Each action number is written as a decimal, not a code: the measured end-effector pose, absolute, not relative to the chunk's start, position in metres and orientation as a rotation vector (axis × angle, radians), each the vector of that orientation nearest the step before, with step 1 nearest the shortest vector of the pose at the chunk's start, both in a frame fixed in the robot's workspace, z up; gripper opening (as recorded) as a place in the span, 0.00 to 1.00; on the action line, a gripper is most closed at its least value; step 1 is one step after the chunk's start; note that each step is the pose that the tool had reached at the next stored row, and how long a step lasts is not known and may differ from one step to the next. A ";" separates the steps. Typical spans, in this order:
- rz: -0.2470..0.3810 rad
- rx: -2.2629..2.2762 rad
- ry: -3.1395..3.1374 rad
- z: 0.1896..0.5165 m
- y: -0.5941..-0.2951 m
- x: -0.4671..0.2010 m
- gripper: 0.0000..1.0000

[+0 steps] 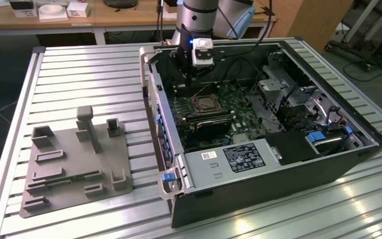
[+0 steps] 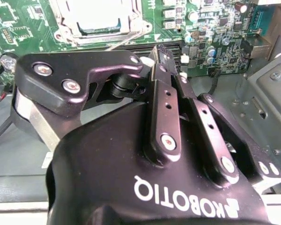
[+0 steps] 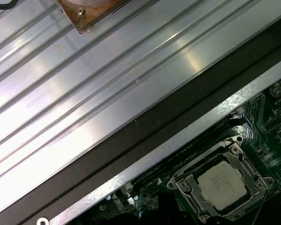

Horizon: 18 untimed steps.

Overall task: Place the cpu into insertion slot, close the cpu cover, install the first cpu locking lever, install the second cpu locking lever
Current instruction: 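Install the first cpu locking lever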

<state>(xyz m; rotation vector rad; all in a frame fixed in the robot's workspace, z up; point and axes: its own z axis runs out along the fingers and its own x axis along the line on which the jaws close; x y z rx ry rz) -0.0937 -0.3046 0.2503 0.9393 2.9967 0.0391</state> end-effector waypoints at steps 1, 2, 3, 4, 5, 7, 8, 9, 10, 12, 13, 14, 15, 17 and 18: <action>0.039 0.929 3.000 0.250 -0.305 -0.094 0.11; 0.039 0.914 3.005 0.250 -0.305 -0.094 0.11; 0.039 0.893 3.012 0.250 -0.305 -0.094 0.11; 0.039 0.864 3.020 0.250 -0.305 -0.094 0.11; 0.039 0.837 3.028 0.250 -0.305 -0.094 0.11; 0.039 0.782 3.043 0.250 -0.305 -0.094 0.11; 0.039 0.764 3.048 0.250 -0.305 -0.094 0.11; 0.039 0.727 3.057 0.250 -0.305 -0.094 0.11; 0.039 0.699 3.064 0.250 -0.305 -0.094 0.11; 0.039 0.644 3.076 0.249 -0.305 -0.094 0.11; 0.039 0.619 3.082 0.249 -0.305 -0.094 0.11; 0.039 0.595 3.087 0.249 -0.305 -0.093 0.11; 0.039 0.576 3.090 0.249 -0.305 -0.093 0.11; 0.039 0.540 3.097 0.248 -0.305 -0.093 0.11; 0.039 0.523 3.100 0.248 -0.305 -0.092 0.11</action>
